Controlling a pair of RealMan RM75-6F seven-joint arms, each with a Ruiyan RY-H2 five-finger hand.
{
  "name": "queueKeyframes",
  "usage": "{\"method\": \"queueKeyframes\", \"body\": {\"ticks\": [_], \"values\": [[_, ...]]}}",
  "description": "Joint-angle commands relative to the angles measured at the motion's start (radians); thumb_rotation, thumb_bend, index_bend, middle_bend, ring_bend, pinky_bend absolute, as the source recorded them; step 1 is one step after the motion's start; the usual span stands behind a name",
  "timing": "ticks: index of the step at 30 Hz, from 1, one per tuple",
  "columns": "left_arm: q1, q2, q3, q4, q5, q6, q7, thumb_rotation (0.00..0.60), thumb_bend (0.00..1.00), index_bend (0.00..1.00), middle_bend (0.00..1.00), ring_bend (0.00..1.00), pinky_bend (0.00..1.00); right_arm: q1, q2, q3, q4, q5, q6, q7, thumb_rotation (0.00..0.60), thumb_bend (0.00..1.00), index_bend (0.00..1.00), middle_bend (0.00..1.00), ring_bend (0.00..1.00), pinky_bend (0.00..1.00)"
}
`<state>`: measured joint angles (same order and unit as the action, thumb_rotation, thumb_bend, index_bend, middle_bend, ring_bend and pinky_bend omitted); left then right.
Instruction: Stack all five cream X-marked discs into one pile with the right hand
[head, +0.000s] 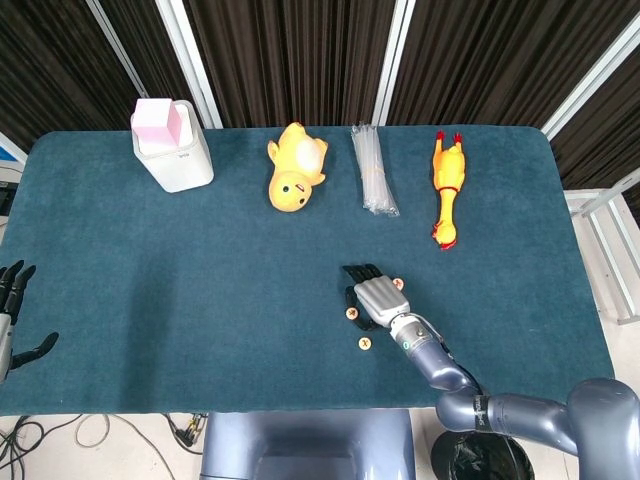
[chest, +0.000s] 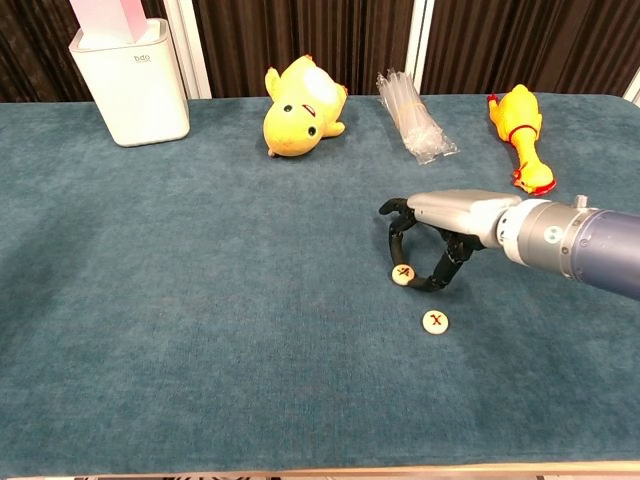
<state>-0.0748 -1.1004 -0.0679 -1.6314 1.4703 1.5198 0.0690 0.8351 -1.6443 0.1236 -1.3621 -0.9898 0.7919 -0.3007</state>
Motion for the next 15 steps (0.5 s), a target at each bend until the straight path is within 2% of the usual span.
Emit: {"method": "queueKeyframes", "body": {"ticks": [1, 15], "values": [[0.0, 0.0, 0.0, 0.0, 0.0, 0.0, 0.0, 0.6, 0.17, 0.05, 0.0, 0.0, 0.02, 0.001, 0.008, 0.005, -0.008, 0.001, 0.002, -0.002, 0.6, 0.41, 0.55, 0.01, 0.03, 0.02], [0.0, 0.0, 0.0, -0.001, 0.0, 0.0, 0.001, 0.6, 0.17, 0.05, 0.0, 0.0, 0.02, 0.029, 0.123, 0.069, -0.046, 0.094, -0.035, -0.006, 0.6, 0.41, 0.55, 0.01, 0.03, 0.03]]}}
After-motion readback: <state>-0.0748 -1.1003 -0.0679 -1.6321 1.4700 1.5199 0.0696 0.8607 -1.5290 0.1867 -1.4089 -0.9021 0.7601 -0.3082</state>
